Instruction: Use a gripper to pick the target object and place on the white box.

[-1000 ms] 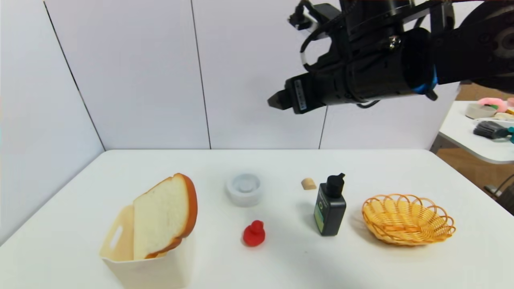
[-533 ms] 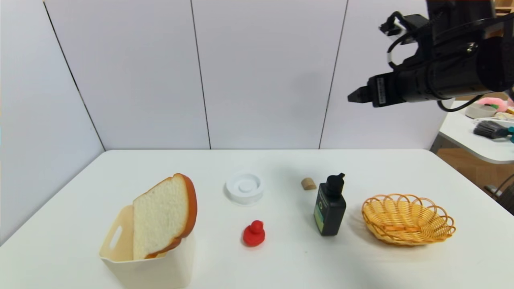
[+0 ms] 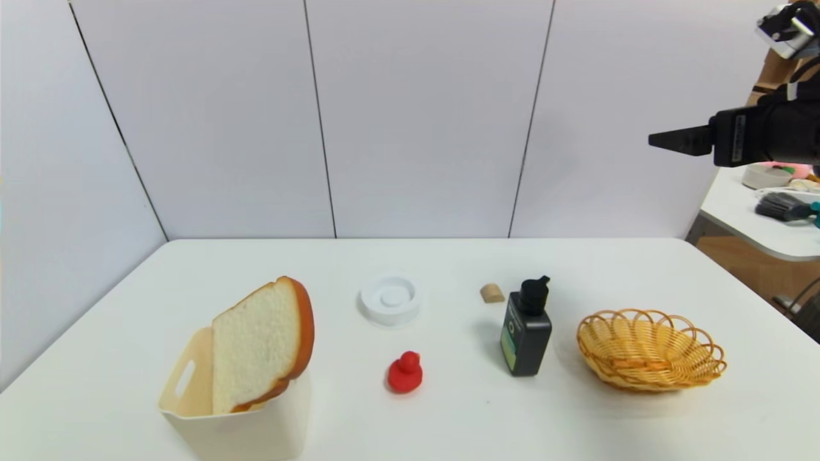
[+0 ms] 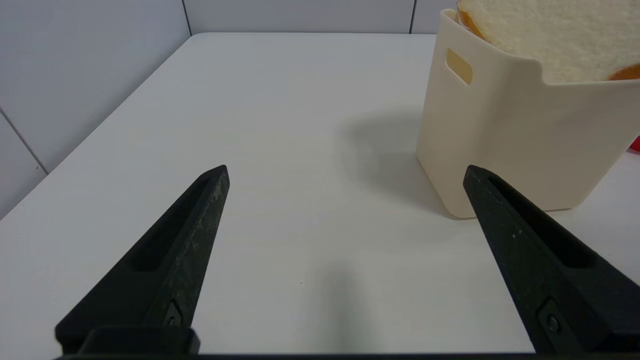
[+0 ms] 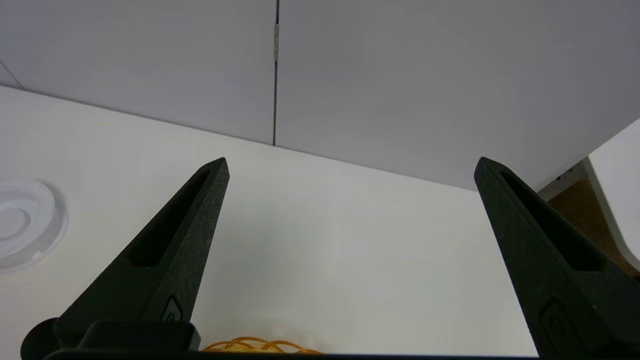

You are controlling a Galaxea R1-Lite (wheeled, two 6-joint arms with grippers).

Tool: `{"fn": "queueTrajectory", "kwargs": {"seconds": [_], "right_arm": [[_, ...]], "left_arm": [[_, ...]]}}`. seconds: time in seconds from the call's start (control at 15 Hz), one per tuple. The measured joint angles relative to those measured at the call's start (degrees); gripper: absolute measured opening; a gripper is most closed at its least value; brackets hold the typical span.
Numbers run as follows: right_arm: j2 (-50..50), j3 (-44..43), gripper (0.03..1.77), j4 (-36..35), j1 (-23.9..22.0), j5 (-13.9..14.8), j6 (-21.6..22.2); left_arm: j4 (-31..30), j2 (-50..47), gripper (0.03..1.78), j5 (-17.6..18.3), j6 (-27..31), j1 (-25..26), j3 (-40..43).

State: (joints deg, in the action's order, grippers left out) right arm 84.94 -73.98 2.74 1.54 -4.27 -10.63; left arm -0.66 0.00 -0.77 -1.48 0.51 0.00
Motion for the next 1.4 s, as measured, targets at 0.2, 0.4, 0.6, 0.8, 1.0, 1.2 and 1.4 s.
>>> {"fn": "queueTrajectory", "kwargs": {"seconds": [0.2, 0.4, 0.6, 0.8, 1.0, 1.2, 1.4], "right_arm": [[-7.16, 12.8, 1.69, -11.42, -1.65, -1.35, -0.45], [-16.64, 24.19, 1.69, -19.19, -2.9, -2.29, 0.3], [-26.98, 32.84, 1.69, -20.26, -4.73, -2.67, 2.89], [-37.4, 40.41, 1.69, -20.47, -6.41, -3.52, 3.85], [-47.58, 49.18, 1.69, -20.76, -7.66, -5.21, 3.88], [-57.49, 58.81, 1.69, -20.96, -7.81, -5.64, 3.61], [-65.16, 68.95, 1.69, -23.8, -7.75, -5.42, 2.95]], "left_arm": [[-0.02, 0.0, 1.69, 0.02, 0.02, 0.0, 0.0], [0.0, 0.0, 1.69, 0.02, 0.0, 0.0, 0.0], [-0.02, 0.0, 1.69, 0.02, 0.0, 0.0, 0.0], [-0.02, 0.0, 1.69, 0.0, 0.02, 0.0, 0.0], [-0.02, 0.0, 1.69, 0.02, 0.02, 0.0, 0.0], [-0.02, 0.0, 1.69, 0.02, 0.02, 0.0, 0.0], [-0.02, 0.0, 1.69, 0.02, 0.02, 0.0, 0.0]]}}
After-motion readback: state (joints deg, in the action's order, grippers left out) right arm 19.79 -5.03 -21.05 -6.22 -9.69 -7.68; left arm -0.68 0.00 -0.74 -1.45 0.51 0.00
